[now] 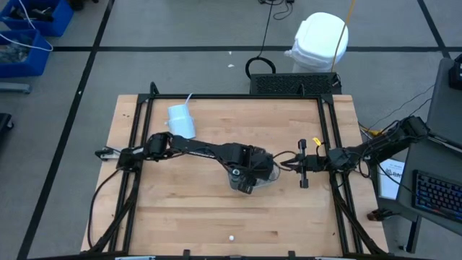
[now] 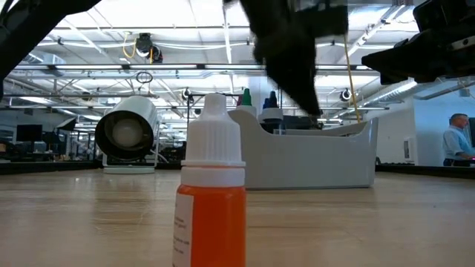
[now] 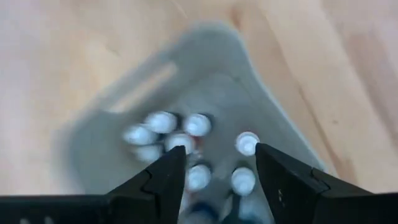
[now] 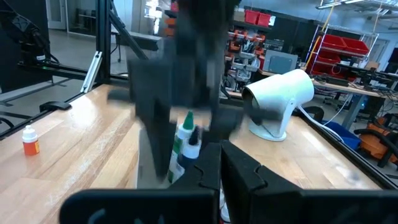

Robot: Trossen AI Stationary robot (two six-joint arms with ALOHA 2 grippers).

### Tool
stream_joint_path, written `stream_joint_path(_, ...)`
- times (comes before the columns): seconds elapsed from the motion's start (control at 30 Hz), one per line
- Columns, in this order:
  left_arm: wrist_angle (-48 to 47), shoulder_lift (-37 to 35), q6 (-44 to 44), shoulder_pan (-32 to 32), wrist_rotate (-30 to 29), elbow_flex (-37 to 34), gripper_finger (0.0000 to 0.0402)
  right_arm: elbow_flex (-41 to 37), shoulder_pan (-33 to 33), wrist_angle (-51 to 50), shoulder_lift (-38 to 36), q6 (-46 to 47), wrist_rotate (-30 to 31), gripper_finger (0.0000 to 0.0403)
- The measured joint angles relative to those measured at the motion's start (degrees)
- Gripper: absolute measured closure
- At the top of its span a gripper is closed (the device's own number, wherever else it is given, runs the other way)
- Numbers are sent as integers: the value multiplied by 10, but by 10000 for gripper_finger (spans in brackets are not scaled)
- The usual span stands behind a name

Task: Pick & Place food coloring
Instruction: Put the small orange food coloring bottle into the bin

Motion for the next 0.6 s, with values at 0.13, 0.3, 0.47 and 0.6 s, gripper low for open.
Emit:
stream_joint_path(0.13,-92,-6,8,-24,-61,126,205,0,0,0,0,0,0,403)
stream_joint_path(0.3,-78,-84,54,-62,-99,120,206,0,0,-2,-1,0,-1,403)
stream_joint_path(0.47,-59,-175,12,-104,-101,122,206,0,1,-4,0,-1,0,403)
stream_joint_path(0.6,-84,-219,-30,-129,-102,121,214,0,1,-4,0,3,-1,403)
